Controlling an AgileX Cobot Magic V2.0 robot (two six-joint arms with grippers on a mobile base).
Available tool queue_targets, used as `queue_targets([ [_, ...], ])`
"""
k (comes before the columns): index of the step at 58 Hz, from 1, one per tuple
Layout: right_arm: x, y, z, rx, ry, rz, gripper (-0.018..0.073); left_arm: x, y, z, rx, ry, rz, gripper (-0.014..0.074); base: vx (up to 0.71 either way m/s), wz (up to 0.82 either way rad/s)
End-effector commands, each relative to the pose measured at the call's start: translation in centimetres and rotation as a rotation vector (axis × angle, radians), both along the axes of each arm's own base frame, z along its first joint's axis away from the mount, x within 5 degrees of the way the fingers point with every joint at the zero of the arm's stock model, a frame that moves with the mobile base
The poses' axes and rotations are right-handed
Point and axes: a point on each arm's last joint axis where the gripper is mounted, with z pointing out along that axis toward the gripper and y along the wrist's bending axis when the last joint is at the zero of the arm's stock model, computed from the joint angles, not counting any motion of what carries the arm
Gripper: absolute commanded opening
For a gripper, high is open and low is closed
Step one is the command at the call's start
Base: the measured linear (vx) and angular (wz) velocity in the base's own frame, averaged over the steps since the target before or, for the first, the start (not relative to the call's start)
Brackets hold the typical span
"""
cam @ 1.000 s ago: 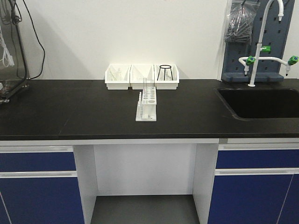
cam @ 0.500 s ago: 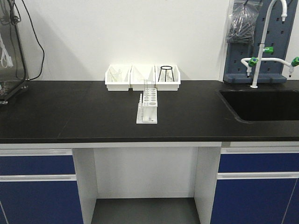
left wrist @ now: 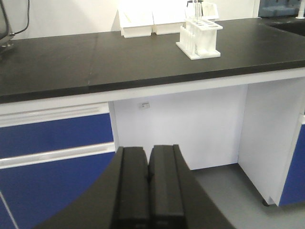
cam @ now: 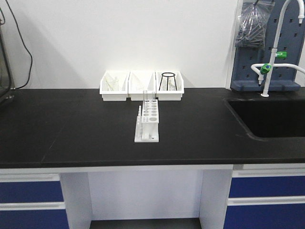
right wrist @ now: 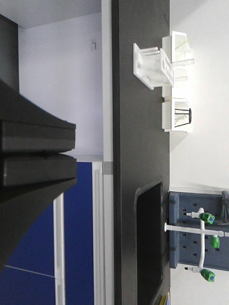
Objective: Flip and reinsert test tube from rack
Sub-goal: 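Drive the base forward toward the white test-tube rack on the bench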
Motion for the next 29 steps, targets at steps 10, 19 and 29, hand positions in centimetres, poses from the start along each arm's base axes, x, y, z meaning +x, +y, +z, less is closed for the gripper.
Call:
queue_targets([
  [10, -0.08, -0.01, 0.74, -0.020, -0.094, -0.003, -0.0010, 0.00, -0.13, 0.89, -0.022, -0.090, -0.014, -0.0006, 0.38, 0.01],
  [19, -0.08, -0.01, 0.74, -0.020, -0.094, -0.003, -0.0010, 0.00, -0.13, 0.89, -0.022, -0.090, -0.014, -0.0006, 0.42, 0.09],
  [29, -0.08, -0.01, 0.74, -0.020, -0.094, -0.003, -0.0010, 0.00, -0.13, 0.89, -0.022, -0.090, -0.014, -0.0006, 0.41, 0.06],
])
